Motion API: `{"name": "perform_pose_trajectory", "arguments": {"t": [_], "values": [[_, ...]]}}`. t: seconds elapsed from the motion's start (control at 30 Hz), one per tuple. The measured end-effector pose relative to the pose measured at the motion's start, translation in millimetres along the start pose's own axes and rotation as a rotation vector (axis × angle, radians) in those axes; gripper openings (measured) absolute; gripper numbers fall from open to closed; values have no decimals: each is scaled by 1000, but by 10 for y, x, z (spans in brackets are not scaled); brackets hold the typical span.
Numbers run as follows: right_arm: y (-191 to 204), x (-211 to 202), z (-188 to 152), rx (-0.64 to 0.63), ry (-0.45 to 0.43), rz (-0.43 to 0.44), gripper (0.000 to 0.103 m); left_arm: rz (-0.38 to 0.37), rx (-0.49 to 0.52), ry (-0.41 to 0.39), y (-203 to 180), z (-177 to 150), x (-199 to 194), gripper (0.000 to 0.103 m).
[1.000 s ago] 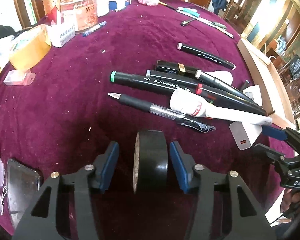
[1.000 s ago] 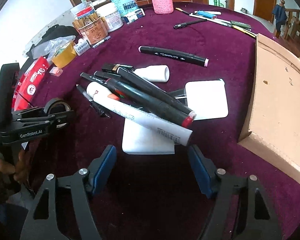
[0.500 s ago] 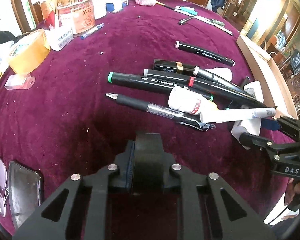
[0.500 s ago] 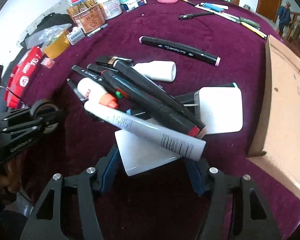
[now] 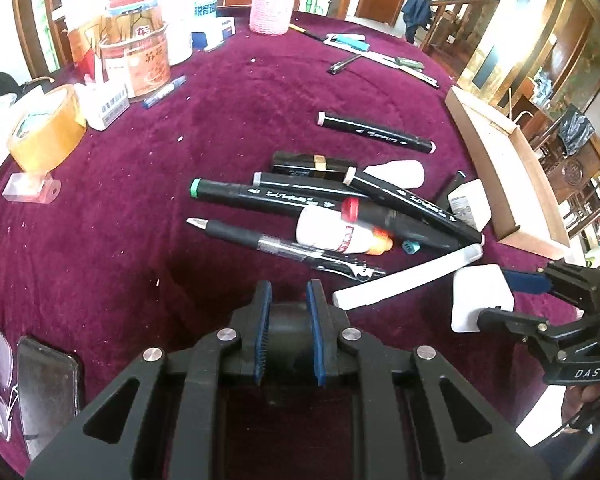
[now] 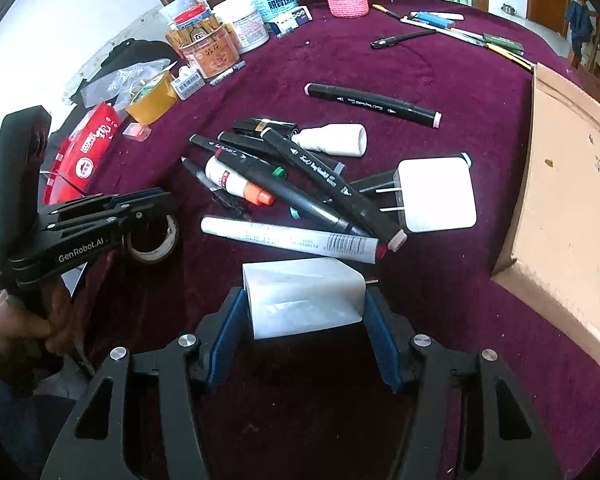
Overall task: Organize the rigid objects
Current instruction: 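Grasp the white charger with the right tool while the left tool releases the tape, then lift the white charger with the right tool toward the cardboard tray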
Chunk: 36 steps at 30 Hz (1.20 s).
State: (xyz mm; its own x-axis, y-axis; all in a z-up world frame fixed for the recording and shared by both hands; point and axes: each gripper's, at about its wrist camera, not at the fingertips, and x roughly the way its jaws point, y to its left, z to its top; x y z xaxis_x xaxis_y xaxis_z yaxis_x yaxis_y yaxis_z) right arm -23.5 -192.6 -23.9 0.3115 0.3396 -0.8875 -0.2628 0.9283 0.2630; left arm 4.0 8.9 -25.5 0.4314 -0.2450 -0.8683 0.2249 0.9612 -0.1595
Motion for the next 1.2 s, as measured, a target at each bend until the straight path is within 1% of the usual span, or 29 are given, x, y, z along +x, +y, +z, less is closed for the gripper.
{"name": "perform_pose_trajectory", "arguments": {"t": [0.3, 0.4, 0.5, 0.6, 0.77, 0.8, 0.83, 0.87, 0.9, 0.97, 1.07, 1.2], "values": [[28, -2, -31, -28, 13, 8, 54, -5, 23, -12, -137, 55, -30, 15], [68, 25, -35, -44, 34, 40, 54, -3, 27, -10, -151, 59, -28, 15], [142, 67, -40, -75, 39, 23, 55, -1, 26, -9, -157, 54, -33, 15], [146, 127, -39, -72, 64, 17, 55, 0, 25, -7, -149, 49, -36, 15], [173, 128, -35, -97, 77, -2, 55, 0, 24, -8, -134, 52, -43, 15], [158, 100, -37, -87, 74, -3, 55, 0, 25, -11, -134, 51, -47, 15], [125, 70, -43, -66, 76, 9, 57, -2, 26, -13, -134, 54, -50, 15], [72, 44, -43, -29, 85, 35, 63, -3, 27, -15, -135, 54, -53, 15], [30, 40, -52, 2, 93, 51, 66, -4, 28, -16, -133, 53, -54, 15], [-51, 58, -55, 68, 117, 85, 67, -9, 25, -19, -133, 48, -60, 15], [-183, 97, -37, 201, 128, 182, 67, -16, 29, -25, -117, 51, -81, 15], [-245, 195, 2, 332, 167, 195, 67, -24, 41, -33, -65, 37, -134, 15]]}}
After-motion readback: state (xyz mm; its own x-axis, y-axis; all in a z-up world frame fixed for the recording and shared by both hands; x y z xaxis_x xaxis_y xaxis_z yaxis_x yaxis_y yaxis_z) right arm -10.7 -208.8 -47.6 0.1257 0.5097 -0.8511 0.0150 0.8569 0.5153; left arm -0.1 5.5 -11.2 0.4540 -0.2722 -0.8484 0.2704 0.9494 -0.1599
